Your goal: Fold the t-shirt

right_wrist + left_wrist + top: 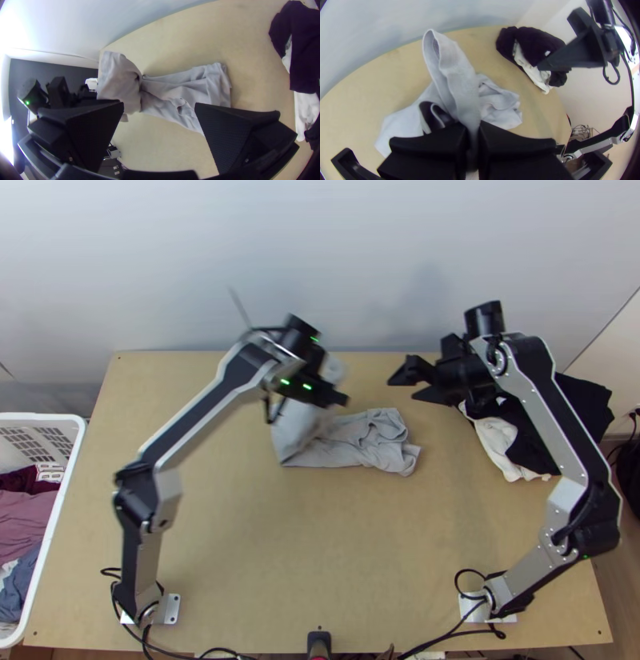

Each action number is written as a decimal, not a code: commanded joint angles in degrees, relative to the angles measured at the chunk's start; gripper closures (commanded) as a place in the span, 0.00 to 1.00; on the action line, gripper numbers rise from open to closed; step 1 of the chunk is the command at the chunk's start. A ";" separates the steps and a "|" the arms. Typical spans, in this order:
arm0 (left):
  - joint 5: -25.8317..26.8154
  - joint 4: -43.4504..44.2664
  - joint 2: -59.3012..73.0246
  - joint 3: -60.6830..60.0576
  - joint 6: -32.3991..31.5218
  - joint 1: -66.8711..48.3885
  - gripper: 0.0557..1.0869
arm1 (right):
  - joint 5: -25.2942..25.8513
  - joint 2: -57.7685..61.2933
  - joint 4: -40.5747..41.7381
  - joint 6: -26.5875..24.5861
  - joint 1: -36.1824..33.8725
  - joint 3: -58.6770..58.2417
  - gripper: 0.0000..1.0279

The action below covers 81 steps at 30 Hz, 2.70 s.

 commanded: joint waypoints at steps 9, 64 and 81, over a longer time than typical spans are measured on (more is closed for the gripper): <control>0.32 18.23 11.78 4.50 -3.52 -12.18 0.96 | -0.03 -5.81 2.20 -1.17 -9.88 -13.32 0.04; -0.82 3.21 -1.75 -20.72 -5.54 2.76 0.05 | 3.66 -4.32 6.86 -5.22 1.63 -32.57 0.04; -1.70 3.38 1.50 -19.05 -5.45 4.17 0.05 | 2.34 -11.61 3.61 -0.12 8.40 -21.49 0.05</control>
